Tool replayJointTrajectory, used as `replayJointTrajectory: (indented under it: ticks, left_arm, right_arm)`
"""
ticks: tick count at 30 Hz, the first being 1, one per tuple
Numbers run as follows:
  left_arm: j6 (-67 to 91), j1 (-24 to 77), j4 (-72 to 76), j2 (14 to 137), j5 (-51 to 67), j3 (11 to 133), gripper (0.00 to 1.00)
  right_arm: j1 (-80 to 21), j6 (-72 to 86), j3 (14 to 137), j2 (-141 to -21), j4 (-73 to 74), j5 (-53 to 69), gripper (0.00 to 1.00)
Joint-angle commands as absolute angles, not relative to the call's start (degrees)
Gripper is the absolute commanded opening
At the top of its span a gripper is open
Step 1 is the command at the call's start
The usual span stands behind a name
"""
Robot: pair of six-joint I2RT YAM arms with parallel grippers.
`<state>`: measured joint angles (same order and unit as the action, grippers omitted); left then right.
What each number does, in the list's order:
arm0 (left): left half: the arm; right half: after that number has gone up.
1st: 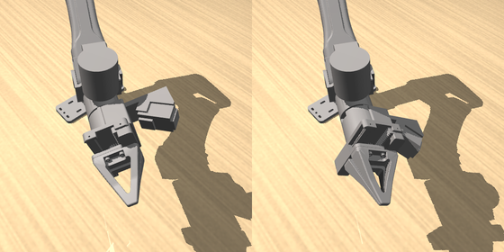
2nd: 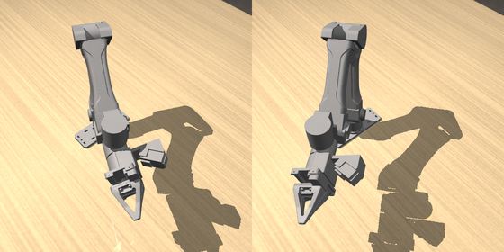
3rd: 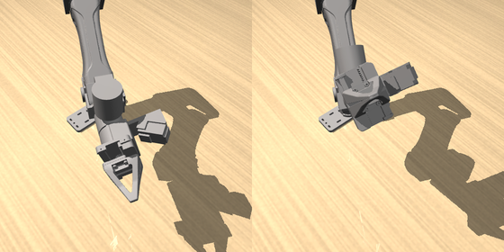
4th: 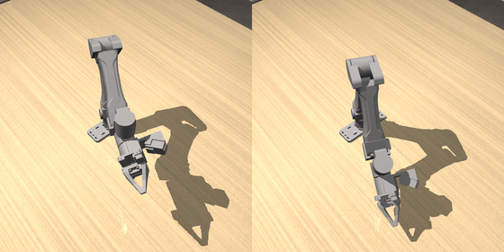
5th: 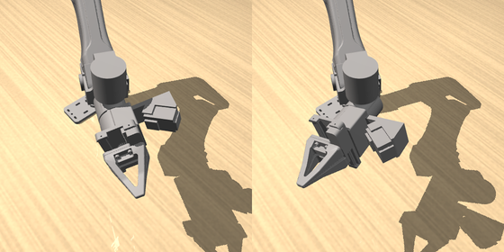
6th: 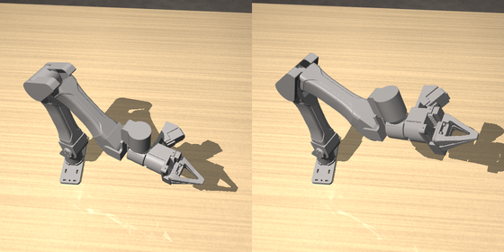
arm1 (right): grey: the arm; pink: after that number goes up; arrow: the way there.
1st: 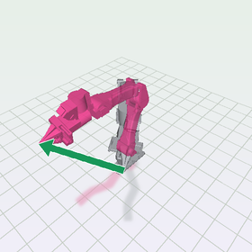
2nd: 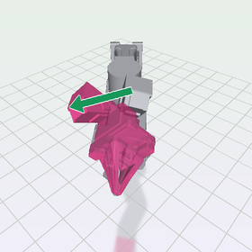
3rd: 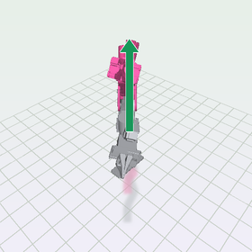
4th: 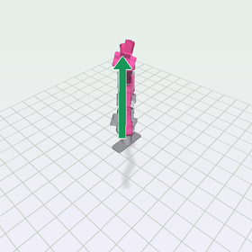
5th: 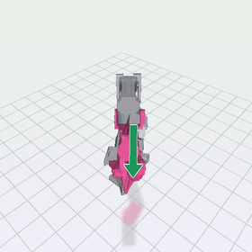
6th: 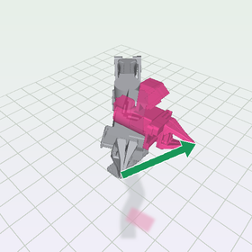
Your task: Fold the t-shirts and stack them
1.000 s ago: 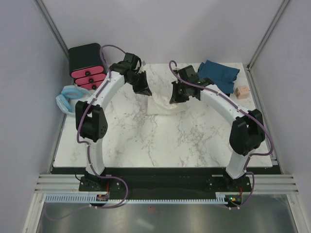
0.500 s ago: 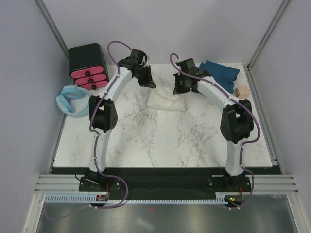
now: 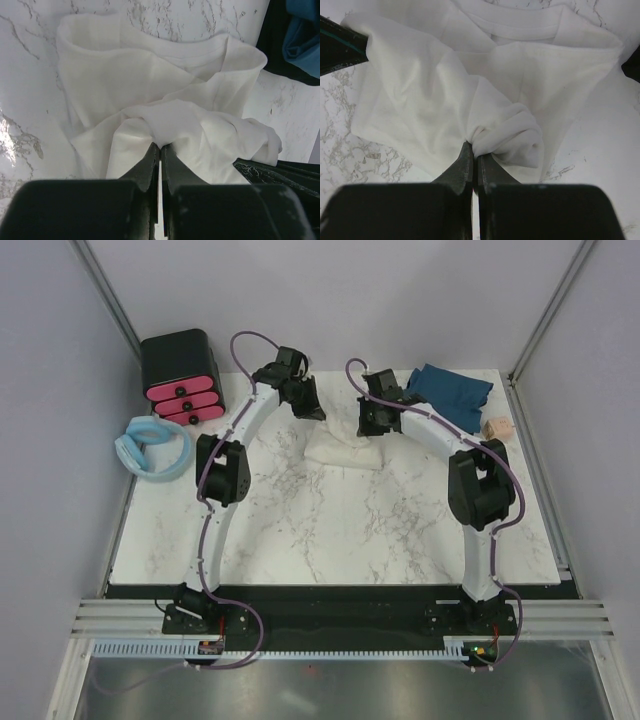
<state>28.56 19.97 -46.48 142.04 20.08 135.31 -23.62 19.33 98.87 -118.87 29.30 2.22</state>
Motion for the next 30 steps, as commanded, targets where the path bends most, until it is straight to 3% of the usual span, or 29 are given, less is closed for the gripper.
replayJointTrajectory:
  ticks: [1, 6, 7, 9, 11, 14, 16, 20, 24, 30]
  left_arm:
    - [31.46, 20.21, -42.19, 144.14, 21.36, 139.92, 0.02]
    - [32.17, 21.0, -39.99, 146.25, 21.36, 139.92, 0.02]
    - [32.34, 21.18, -39.21, 146.51, 21.36, 140.01, 0.06]
    - [32.61, 21.18, -38.94, 146.69, 21.18, 140.01, 0.18]
    - [32.7, 21.18, -38.5, 146.25, 19.79, 139.75, 0.2]
    - [32.69, 21.27, -38.06, 145.11, 17.33, 139.66, 0.27]
    - [32.78, 21.1, -37.88, 144.06, 15.92, 139.66, 0.27]
    - [32.96, 21.18, -37.97, 142.65, 12.49, 139.66, 0.24]
    - [33.48, 21.09, -38.49, 141.42, 11.08, 138.17, 0.02]
    - [33.4, 21.44, -38.58, 138.43, 8.88, 135.27, 0.02]
  right_arm:
    - [-23.64, 20.04, 97.21, -119.79, 24.79, -0.97, 0.0]
    - [-23.64, 20.65, 95.2, -120.76, 22.68, -3.33, 0.0]
    - [-23.56, 20.92, 94.75, -120.67, 21.72, -4.38, 0.02]
    - [-23.56, 21.62, 93.87, -120.76, 21.01, -5.18, 0.22]
    - [-23.55, 22.32, 93.08, -120.67, 19.87, -6.15, 0.25]
    - [-23.55, 23.9, 92.9, -120.41, 19.25, -8.96, 0.43]
    - [-23.55, 25.13, 92.99, -120.06, 18.72, -10.45, 0.43]
    - [-23.12, 27.76, 94.21, -120.32, 18.63, -13.53, 0.43]
    - [-22.41, 29.97, 96.41, -121.2, 18.89, -13.45, 0.43]
    - [-21.27, 34.0, 99.75, -122.78, 19.95, -14.24, 0.5]
